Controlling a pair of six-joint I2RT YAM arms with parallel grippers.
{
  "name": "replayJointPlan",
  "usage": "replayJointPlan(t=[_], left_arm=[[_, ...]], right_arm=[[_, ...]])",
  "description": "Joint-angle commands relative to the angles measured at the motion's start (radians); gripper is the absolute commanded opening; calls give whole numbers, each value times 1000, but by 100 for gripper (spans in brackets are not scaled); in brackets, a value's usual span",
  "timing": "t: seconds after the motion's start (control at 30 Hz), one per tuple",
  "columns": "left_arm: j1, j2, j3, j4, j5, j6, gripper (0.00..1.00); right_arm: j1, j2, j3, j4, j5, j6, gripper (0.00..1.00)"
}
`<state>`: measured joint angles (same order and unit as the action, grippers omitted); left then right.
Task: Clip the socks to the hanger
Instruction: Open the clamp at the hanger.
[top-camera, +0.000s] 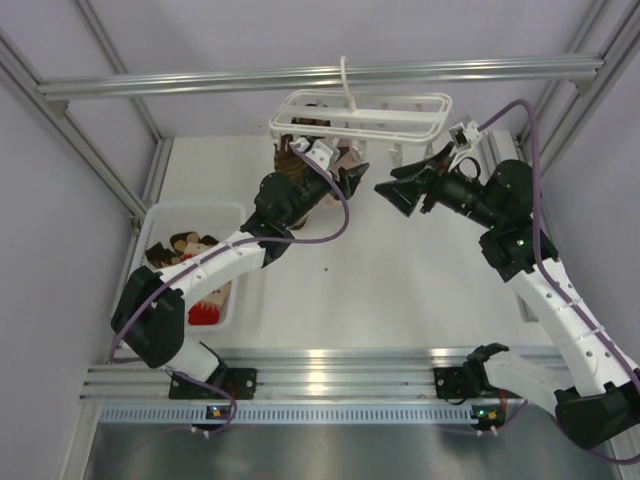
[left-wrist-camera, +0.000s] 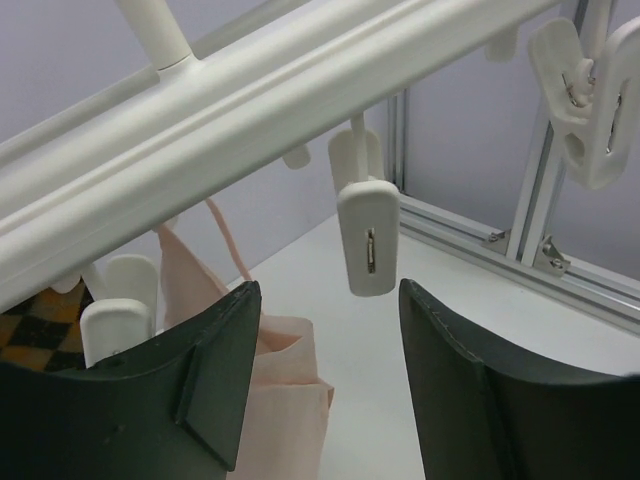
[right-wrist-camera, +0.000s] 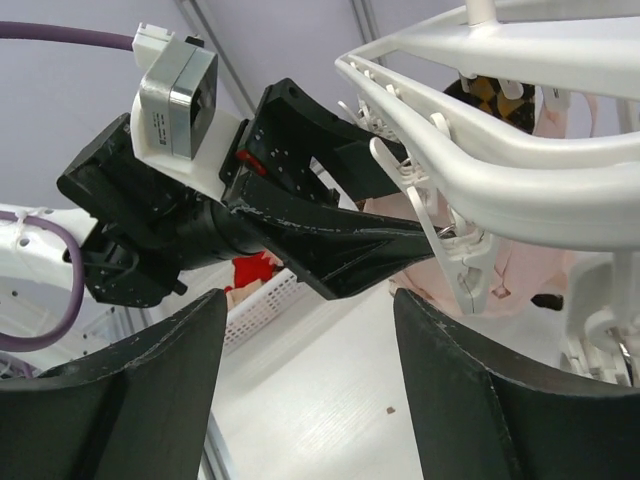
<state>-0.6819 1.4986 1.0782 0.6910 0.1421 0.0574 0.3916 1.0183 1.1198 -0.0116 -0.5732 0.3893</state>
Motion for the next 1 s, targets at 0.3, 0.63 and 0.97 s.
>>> replayJointPlan(t=[0.3, 0.63, 0.97], left_arm=[[-10, 15, 71, 151, 56, -54, 47], [-25, 15, 74, 122, 71, -27, 23], [-48, -1, 89, 64, 45, 27, 2]], right_arm=[[-11, -104, -136, 152, 220, 48, 75], [18, -234, -242, 245, 231, 5, 61], [314, -100, -175, 444, 447, -323, 50]])
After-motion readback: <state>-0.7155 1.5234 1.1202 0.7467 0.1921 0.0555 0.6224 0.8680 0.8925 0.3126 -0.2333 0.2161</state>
